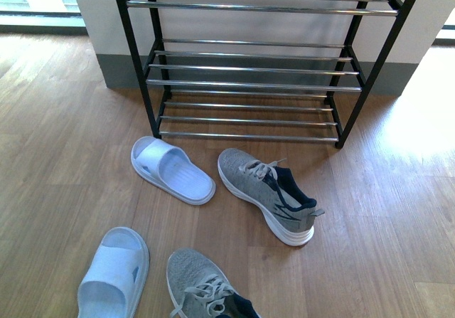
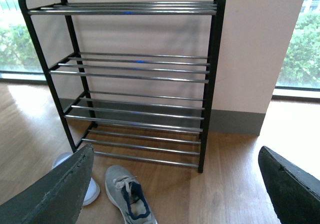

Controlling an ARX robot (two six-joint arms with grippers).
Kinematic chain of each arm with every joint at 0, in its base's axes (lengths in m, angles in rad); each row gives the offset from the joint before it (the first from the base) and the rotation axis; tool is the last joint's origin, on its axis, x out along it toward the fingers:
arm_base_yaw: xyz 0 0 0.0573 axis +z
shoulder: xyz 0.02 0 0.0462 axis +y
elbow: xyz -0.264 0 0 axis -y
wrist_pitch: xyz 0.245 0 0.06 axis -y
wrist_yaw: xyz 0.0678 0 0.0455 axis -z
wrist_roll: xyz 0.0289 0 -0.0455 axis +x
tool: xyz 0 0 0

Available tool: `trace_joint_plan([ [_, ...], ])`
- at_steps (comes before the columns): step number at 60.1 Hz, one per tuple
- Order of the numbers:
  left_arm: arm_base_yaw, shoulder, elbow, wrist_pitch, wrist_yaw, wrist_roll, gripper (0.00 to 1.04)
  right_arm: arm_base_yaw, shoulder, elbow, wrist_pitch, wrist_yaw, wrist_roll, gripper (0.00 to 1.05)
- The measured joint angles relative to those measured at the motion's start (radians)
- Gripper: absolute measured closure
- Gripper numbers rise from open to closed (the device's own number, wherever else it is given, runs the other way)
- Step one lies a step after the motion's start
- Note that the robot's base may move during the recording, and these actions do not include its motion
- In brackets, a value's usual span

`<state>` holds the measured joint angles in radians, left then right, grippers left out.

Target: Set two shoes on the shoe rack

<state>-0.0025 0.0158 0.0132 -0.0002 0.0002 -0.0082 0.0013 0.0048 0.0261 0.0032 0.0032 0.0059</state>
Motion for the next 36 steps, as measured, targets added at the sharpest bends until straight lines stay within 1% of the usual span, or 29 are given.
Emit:
trace_joint_plan([
  [16, 0.000, 0.000, 0.000, 0.000, 0.000, 0.000, 0.09, 0.000, 0.000, 0.000, 0.000, 0.000, 0.000, 0.09],
  [18, 0.000, 0.000, 0.000, 0.000, 0.000, 0.000, 0.09, 0.006, 0.003, 0.001, -0.006, 0.019, 0.006, 0.09],
  [20, 0.000, 0.000, 0.000, 0.000, 0.000, 0.000, 0.09, 0.026, 0.016, 0.002, -0.025, 0.083, 0.040, 0.09],
  [23, 0.000, 0.000, 0.000, 0.000, 0.000, 0.000, 0.09, 0.042, 0.060, 0.003, -0.025, 0.138, 0.071, 0.09],
  [27, 0.000, 0.000, 0.000, 0.000, 0.000, 0.000, 0.09, 0.060, 0.138, 0.007, -0.008, 0.140, 0.089, 0.09],
  [30, 0.000, 0.000, 0.000, 0.000, 0.000, 0.000, 0.09, 0.070, 0.225, 0.015, 0.032, 0.129, 0.096, 0.09],
  [36, 0.000, 0.000, 0.000, 0.000, 0.000, 0.000, 0.09, 0.077, 0.485, 0.054, 0.201, 0.074, 0.095, 0.09],
])
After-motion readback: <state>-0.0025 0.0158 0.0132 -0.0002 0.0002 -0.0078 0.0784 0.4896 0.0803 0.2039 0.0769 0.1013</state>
